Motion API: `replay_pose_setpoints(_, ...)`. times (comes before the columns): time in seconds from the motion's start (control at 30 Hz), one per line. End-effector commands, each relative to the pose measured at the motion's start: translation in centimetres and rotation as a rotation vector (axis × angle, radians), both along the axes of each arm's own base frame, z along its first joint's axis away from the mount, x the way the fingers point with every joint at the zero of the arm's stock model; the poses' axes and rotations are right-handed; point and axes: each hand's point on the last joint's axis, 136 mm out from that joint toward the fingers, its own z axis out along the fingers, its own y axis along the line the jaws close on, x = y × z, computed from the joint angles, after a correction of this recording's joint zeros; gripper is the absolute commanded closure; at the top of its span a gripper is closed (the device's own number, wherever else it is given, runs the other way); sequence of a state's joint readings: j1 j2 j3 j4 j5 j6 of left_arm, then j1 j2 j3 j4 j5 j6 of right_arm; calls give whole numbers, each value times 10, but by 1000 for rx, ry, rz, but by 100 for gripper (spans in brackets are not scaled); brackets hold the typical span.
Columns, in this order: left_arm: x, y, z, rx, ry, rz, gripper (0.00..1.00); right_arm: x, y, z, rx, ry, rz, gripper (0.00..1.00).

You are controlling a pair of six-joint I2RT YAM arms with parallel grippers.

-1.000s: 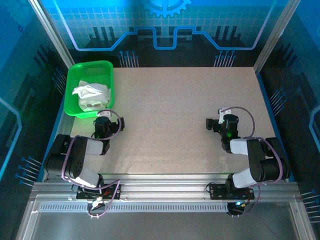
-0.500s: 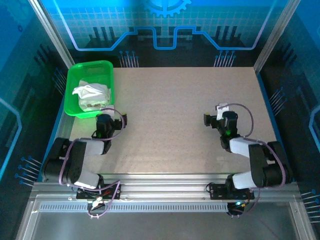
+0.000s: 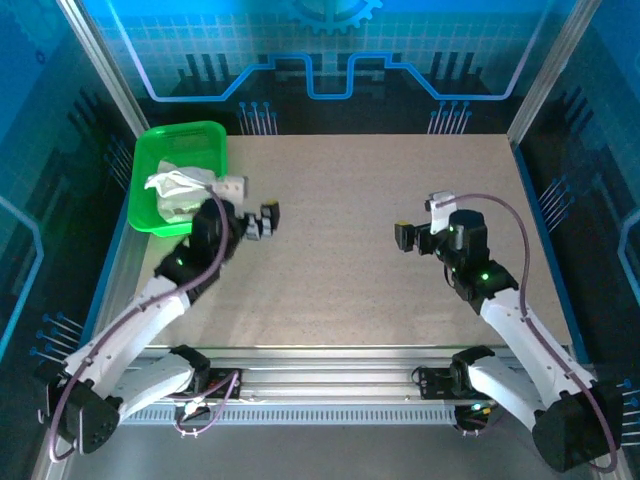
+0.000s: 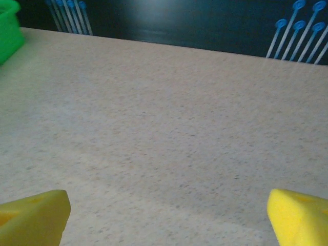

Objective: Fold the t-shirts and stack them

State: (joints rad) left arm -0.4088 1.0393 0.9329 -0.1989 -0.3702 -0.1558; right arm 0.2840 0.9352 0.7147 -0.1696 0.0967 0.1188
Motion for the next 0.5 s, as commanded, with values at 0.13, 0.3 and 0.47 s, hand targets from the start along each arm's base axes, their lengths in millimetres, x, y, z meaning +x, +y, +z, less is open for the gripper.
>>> replay_pose_setpoints(0.13,57,120,-7,-122,449,361,1,2,68,3,56,352,176,0)
replay_pose_setpoints(0.3,108,175,-51,-244,612,472,1,21,127,24,50,423,290,0)
replay_pose_setpoints(0.47,146,208,-110,-298,685,539,1,17,178,34,79,450,424,0)
